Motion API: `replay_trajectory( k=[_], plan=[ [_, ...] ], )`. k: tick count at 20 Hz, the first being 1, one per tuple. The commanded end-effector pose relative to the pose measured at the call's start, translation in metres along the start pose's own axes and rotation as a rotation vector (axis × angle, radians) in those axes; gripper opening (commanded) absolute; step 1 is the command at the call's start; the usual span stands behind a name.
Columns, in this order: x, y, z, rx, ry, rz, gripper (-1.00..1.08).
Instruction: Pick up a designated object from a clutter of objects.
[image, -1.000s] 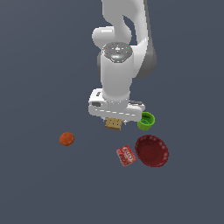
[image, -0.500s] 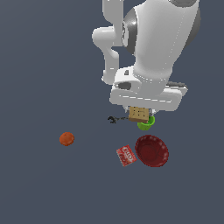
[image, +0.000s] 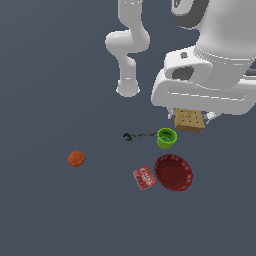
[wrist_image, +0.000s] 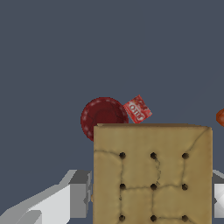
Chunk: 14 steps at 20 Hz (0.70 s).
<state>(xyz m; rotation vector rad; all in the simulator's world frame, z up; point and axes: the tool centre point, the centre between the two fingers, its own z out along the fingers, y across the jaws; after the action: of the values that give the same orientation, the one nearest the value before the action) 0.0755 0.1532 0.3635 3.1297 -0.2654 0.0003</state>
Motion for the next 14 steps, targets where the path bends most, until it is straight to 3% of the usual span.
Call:
replay_trajectory(
  k=[1,14],
  plan=[
    [0.002,-0.011,-0.012,0.0,0.0,0.001,-1.0],
    [0.009,-0.035,-0.038,0.001,0.0,0.0,-1.0]
  ],
)
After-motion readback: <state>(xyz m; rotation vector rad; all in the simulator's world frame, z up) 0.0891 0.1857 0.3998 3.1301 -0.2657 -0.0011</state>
